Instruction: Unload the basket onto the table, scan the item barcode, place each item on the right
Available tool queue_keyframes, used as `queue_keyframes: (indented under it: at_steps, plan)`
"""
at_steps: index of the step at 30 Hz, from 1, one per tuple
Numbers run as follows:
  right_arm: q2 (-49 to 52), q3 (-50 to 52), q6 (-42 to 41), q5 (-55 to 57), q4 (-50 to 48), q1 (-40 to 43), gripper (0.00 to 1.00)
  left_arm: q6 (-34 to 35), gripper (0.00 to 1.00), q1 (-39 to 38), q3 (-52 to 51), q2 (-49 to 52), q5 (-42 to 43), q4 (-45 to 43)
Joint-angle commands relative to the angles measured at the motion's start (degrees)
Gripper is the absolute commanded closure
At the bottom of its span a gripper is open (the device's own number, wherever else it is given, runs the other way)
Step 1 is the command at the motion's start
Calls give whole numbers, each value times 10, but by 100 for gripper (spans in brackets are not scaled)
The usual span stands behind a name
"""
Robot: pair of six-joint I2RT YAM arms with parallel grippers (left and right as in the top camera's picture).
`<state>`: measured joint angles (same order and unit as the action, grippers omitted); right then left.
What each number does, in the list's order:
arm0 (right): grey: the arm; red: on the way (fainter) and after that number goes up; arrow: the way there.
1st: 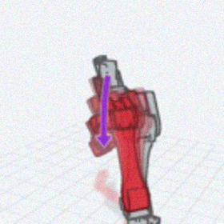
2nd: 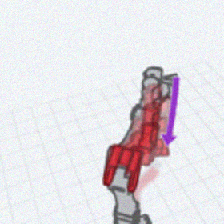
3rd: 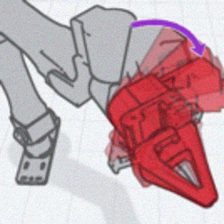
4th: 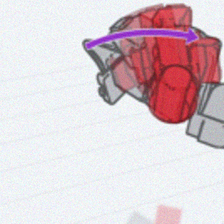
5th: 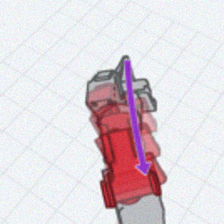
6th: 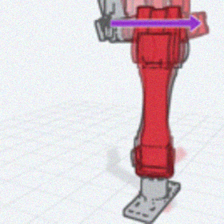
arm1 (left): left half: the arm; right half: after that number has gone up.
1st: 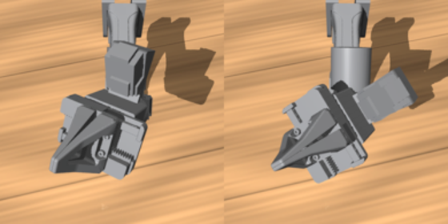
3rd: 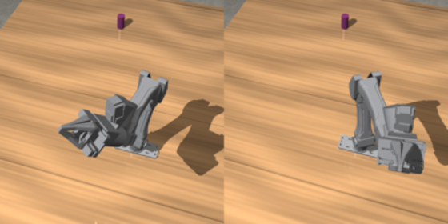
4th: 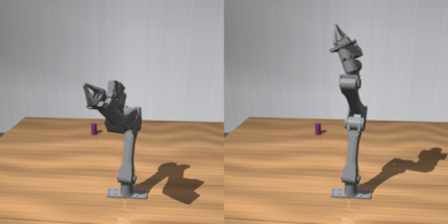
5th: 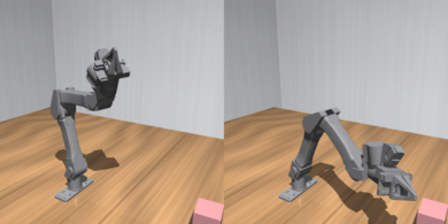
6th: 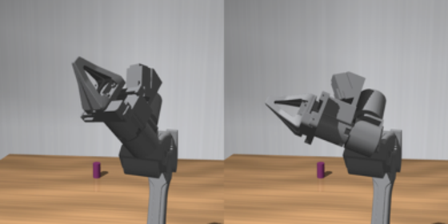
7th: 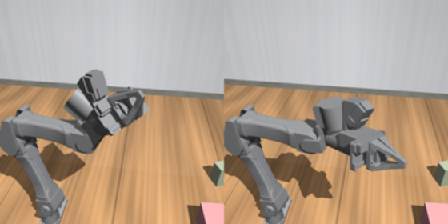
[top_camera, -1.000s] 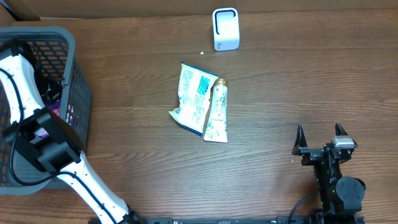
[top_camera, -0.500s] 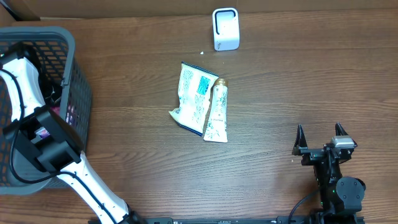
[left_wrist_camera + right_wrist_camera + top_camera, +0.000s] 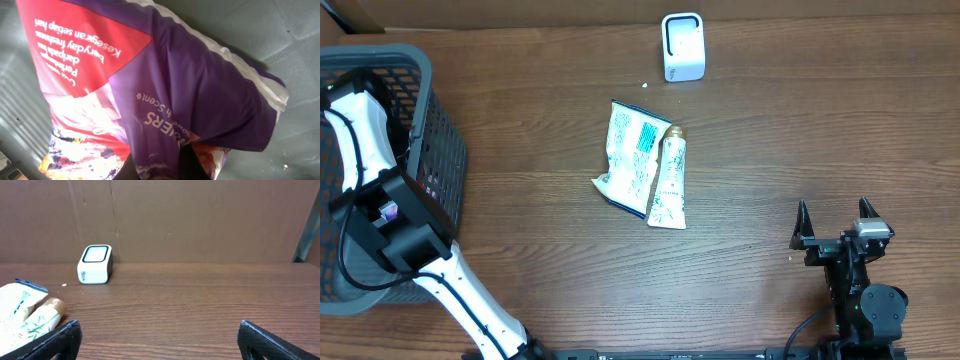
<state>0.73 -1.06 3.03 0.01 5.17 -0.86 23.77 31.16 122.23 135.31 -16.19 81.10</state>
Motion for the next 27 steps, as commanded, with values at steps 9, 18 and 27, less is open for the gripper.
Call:
queue_keyframes:
  at_steps: [9,18,27]
  plan:
    - [-6,6,2,3,-4,-2,0,-6,96,19,146,31,128,86]
    - [-6,6,2,3,-4,-2,0,-9,96,21,250,-23,114,132]
    - [-6,6,2,3,-4,-2,0,33,3,57,206,-23,38,157]
